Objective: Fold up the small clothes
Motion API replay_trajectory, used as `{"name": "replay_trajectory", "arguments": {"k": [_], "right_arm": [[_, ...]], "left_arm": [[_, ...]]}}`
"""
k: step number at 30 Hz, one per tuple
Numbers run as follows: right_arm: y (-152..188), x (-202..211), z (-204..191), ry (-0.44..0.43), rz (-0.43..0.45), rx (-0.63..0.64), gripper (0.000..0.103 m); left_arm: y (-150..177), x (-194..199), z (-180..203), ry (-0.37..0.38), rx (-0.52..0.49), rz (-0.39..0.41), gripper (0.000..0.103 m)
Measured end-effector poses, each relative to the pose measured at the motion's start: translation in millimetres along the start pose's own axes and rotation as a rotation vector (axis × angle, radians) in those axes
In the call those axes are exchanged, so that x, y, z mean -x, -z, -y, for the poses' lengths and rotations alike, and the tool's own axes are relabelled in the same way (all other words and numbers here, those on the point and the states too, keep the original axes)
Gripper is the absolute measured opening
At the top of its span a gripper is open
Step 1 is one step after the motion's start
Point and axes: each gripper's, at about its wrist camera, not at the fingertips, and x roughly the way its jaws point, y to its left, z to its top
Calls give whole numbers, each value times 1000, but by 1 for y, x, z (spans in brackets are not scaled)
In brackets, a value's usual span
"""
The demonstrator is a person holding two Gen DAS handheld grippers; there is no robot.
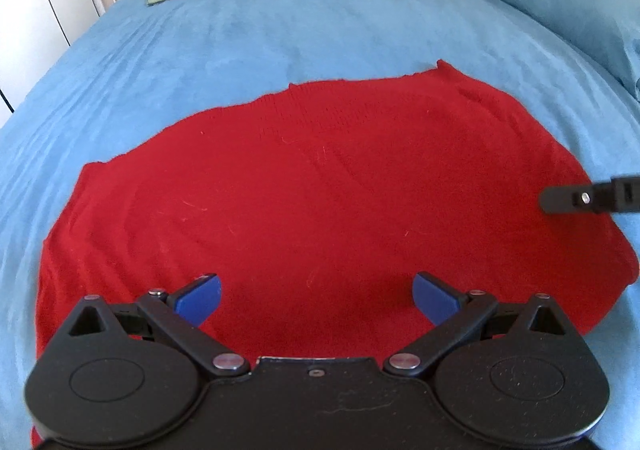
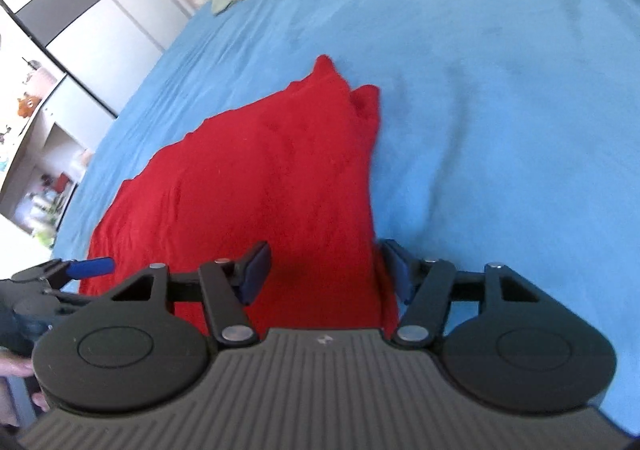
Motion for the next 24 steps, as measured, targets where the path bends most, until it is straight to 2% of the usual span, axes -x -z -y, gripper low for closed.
{"name": "replay_trajectory", "arguments": {"k": [1, 2, 3, 5, 8, 11, 14, 17, 20, 22, 24], "right_arm": [[-4, -3, -1, 14, -13, 11, 64], [-8, -5, -2, 28, -23, 21, 49], [-12, -5, -3, 19, -37, 17, 37], [-17, -4, -10, 35, -51, 24, 31], [-25, 5, -36, 86, -53, 79, 28], [-43, 16, -80, 93, -41, 135, 28], [-62, 25, -147, 72, -27, 237, 27], [-70, 17, -227, 10, -37, 339, 27], [-51, -14, -309, -61, -80, 478, 27], [-25, -45, -350, -96, -118, 548, 27], [8, -84, -378, -94, -161, 608, 27]], "left_arm": [[1, -4, 0, 2, 4, -10, 103], [1, -8, -1, 9, 13, -21, 103], [2, -11, -3, 19, 28, -29, 103], [3, -18, -9, 42, 60, -47, 103], [-3, -23, -11, 59, 63, -80, 103], [-12, -17, -20, 83, 66, -106, 102], [-16, 10, -51, 62, 95, -57, 99], [-10, 42, -99, 52, 151, -22, 99], [11, 65, -151, 66, 200, -20, 100], [31, 71, -177, 30, 181, -29, 100], [55, 71, -199, 0, 163, -47, 100]]}}
